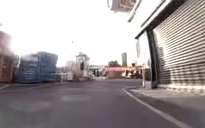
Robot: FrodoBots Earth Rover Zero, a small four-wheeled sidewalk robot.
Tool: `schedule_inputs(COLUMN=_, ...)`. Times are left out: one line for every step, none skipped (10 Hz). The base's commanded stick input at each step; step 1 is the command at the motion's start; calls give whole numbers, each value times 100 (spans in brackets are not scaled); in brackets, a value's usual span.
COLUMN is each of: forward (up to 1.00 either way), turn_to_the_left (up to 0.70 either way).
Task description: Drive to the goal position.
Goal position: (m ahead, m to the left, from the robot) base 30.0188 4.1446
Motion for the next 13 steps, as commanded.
schedule_inputs(forward=70, turn_to_the_left=0)
schedule_inputs(forward=70, turn_to_the_left=0)
schedule_inputs(forward=70, turn_to_the_left=0)
schedule_inputs(forward=70, turn_to_the_left=0)
schedule_inputs(forward=70, turn_to_the_left=0)
schedule_inputs(forward=70, turn_to_the_left=0)
schedule_inputs(forward=70, turn_to_the_left=0)
schedule_inputs(forward=70, turn_to_the_left=0)
schedule_inputs(forward=70, turn_to_the_left=0)
schedule_inputs(forward=70, turn_to_the_left=0)
schedule_inputs(forward=70, turn_to_the_left=0)
schedule_inputs(forward=70, turn_to_the_left=0)
schedule_inputs(forward=70, turn_to_the_left=0)
